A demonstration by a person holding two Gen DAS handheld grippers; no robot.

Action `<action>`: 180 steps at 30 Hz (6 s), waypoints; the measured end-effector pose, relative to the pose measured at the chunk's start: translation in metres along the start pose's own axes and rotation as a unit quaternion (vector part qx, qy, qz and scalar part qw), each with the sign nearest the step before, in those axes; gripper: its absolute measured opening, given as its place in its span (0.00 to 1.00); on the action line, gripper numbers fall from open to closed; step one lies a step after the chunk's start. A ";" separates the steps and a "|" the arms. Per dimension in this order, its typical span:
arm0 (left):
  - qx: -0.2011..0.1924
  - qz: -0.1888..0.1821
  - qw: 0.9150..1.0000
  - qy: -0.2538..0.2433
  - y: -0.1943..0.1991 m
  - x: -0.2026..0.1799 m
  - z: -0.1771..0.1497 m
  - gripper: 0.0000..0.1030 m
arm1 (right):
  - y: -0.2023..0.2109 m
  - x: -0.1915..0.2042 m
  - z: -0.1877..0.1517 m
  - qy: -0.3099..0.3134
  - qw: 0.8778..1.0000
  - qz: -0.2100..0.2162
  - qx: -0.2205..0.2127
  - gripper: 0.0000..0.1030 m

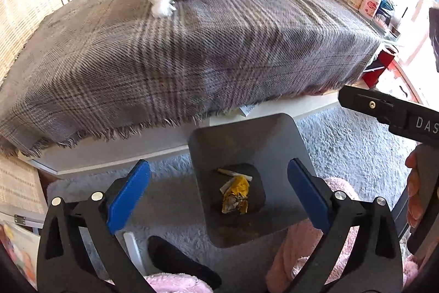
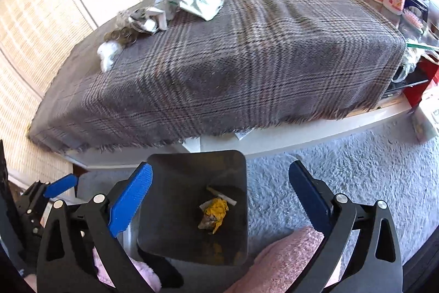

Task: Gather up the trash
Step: 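Carry the yellow wrapper over the bin and open the left tool, then move the left tool back toward the white tissue on the bed, then grasp the white tissue with the left tool while the right tool grasps a white wrapper, then lower the tissue into the bin and open the left tool, then open the right tool over the bin to drop the white wrapper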

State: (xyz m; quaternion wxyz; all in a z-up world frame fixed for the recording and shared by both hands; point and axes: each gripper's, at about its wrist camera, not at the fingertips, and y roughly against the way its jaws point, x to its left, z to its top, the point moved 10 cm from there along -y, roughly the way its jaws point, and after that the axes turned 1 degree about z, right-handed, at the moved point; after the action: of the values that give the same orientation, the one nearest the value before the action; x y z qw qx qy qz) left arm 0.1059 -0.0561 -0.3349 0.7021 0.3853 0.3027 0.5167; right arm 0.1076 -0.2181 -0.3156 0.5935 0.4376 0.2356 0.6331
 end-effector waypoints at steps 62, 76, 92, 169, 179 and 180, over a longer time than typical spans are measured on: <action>-0.072 0.037 0.996 0.046 -0.029 0.089 0.174 0.79 | -0.025 0.060 0.188 0.071 0.992 0.009 -0.105 0.97; -0.057 0.024 0.996 0.057 -0.056 0.095 0.183 0.65 | -0.062 0.103 0.219 0.125 0.985 -0.019 -0.115 0.81; -0.056 0.006 0.997 0.044 -0.054 0.088 0.182 0.22 | -0.066 0.085 0.209 0.102 0.990 0.003 -0.092 0.29; 0.043 -0.055 0.997 0.034 -0.018 -0.022 -0.035 0.28 | -0.028 0.061 -0.046 0.062 0.991 0.082 0.083 0.21; 0.027 -0.049 0.998 0.037 -0.009 -0.016 -0.032 0.58 | -0.019 0.052 -0.037 0.052 0.994 0.067 0.070 0.52; 0.020 -0.044 0.998 0.038 -0.006 -0.014 -0.030 0.66 | -0.017 0.048 -0.035 0.051 0.995 0.061 0.064 0.66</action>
State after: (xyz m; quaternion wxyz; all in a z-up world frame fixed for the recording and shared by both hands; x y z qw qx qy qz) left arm 0.0800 -0.0632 -0.3549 0.7042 0.3658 0.3560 0.4935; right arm 0.0923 -0.1615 -0.3341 0.5122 0.4555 0.2782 0.6729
